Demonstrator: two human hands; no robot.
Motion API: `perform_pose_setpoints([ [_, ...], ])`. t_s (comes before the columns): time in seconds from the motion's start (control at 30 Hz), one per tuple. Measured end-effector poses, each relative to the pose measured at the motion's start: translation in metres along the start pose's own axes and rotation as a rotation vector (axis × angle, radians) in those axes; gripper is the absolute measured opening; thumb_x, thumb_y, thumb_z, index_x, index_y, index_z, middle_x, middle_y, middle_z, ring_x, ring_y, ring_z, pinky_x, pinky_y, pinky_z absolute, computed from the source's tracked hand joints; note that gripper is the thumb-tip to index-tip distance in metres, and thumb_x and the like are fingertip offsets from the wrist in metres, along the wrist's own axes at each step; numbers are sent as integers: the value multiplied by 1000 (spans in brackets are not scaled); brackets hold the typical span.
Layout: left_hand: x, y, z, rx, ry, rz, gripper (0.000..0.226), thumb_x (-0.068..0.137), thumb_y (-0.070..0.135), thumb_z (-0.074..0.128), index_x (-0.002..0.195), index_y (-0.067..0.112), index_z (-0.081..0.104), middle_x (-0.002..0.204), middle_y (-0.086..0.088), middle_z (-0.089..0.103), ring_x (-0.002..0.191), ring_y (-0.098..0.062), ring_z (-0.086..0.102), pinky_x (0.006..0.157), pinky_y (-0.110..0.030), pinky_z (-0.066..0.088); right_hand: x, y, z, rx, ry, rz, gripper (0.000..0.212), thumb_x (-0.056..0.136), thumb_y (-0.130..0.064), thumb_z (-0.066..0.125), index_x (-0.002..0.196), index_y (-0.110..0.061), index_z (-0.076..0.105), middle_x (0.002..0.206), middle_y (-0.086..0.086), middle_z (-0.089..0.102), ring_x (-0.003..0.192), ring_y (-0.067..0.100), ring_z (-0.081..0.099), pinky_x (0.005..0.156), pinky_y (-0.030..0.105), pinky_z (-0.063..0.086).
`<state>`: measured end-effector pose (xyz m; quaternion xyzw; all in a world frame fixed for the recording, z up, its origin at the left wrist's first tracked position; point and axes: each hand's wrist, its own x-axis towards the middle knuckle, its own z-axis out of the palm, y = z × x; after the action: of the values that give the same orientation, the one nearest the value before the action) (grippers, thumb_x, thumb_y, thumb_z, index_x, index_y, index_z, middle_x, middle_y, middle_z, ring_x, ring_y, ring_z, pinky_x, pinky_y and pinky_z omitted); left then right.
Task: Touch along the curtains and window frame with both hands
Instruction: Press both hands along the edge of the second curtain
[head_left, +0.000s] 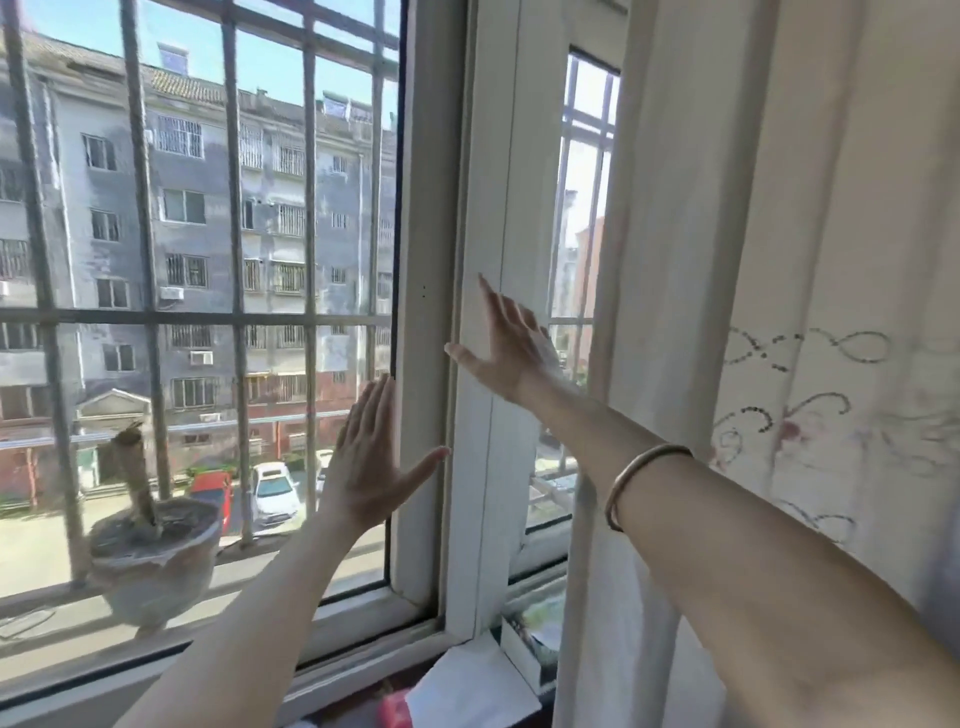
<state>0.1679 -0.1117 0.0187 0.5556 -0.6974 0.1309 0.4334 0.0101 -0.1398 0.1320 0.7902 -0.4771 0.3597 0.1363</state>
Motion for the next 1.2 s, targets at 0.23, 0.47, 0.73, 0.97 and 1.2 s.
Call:
perform_pose_setpoints([
  [0.23, 13, -1, 16, -186, -138, 175, 125, 53, 94, 6, 145, 10, 3, 156, -7, 4, 140, -11, -1, 113, -30, 1, -14, -1, -24, -240, 50, 214, 82, 87, -49, 46, 147, -23, -2, 153, 5, 22, 140, 30, 18, 109, 45, 23],
  [0.47, 9, 30, 30, -330, -242, 323, 119, 55, 92, 2, 144, 14, -6, 156, -3, -3, 136, -5, -11, 112, -26, -4, -41, -14, -55, -517, 116, 348, 80, 88, -49, 45, 148, -22, -2, 155, 5, 17, 143, 30, 9, 114, 44, 12],
  [0.73, 2, 92, 53, -508, -351, 357, 130, 45, 96, 3, 142, 12, -14, 155, -2, -14, 141, -12, -13, 112, -28, -7, -63, -6, -84, -559, 196, 666, 89, 86, -52, 45, 144, -26, -17, 156, 1, -19, 142, 34, -16, 115, 50, 1],
  [0.97, 14, 136, 80, -530, -400, 322, 117, 70, 76, 42, 139, 6, -23, 153, -10, -21, 141, -19, -17, 115, -33, -7, -58, 28, -85, -432, 248, 820, 106, 77, -63, 52, 142, -26, -23, 154, 6, -24, 140, 44, -12, 110, 59, 9],
  [1.2, 34, 166, 124, -489, -433, 280, 121, 69, 77, 42, 138, 1, -23, 152, -16, -23, 140, -23, -19, 114, -34, -9, -32, 71, -78, -389, 335, 789, 113, 73, -67, 53, 142, -21, -25, 154, 10, -22, 140, 45, -9, 110, 59, 11],
])
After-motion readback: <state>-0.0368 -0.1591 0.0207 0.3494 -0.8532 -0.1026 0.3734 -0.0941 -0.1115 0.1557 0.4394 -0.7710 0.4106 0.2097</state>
